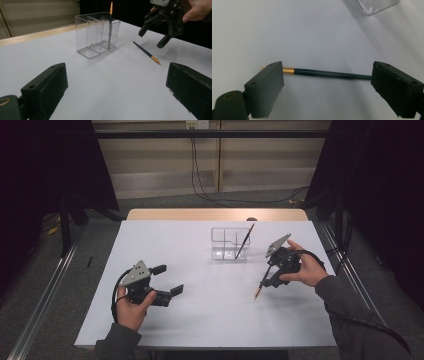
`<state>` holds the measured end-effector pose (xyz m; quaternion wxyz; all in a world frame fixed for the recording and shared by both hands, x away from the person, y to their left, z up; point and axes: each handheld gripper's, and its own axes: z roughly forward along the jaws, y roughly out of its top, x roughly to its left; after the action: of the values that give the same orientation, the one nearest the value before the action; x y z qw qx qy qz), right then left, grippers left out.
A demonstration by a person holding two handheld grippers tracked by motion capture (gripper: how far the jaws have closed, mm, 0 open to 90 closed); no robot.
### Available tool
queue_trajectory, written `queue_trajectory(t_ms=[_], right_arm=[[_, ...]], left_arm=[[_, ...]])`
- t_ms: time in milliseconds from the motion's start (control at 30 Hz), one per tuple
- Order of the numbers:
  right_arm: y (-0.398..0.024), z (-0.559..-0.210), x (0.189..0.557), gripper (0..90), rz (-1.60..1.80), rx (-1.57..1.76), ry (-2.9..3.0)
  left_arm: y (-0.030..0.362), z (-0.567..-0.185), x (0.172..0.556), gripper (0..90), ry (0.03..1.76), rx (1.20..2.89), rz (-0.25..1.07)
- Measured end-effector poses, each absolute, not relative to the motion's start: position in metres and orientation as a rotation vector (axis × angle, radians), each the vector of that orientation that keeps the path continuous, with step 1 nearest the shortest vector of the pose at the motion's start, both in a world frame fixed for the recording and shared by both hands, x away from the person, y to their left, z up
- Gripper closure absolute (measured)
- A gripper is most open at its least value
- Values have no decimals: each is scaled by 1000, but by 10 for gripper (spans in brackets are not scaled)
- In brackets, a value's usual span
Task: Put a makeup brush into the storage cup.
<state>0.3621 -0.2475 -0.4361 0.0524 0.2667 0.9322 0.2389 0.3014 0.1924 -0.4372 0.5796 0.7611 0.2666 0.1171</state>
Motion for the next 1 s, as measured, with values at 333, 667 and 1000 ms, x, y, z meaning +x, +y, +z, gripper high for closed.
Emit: queue_trajectory(t_ms=[333,667,1000], right_arm=[[-248,-440,360,118,725,803,2863],[-249,-448,361,116,735,789,2864],[-244,-454,365,125,764,755,2876]], left_arm=[[192,-438,301,35,639,1790,300],[191,-439,302,35,638,1785,278],[192,-440,303,36,635,1784,277]])
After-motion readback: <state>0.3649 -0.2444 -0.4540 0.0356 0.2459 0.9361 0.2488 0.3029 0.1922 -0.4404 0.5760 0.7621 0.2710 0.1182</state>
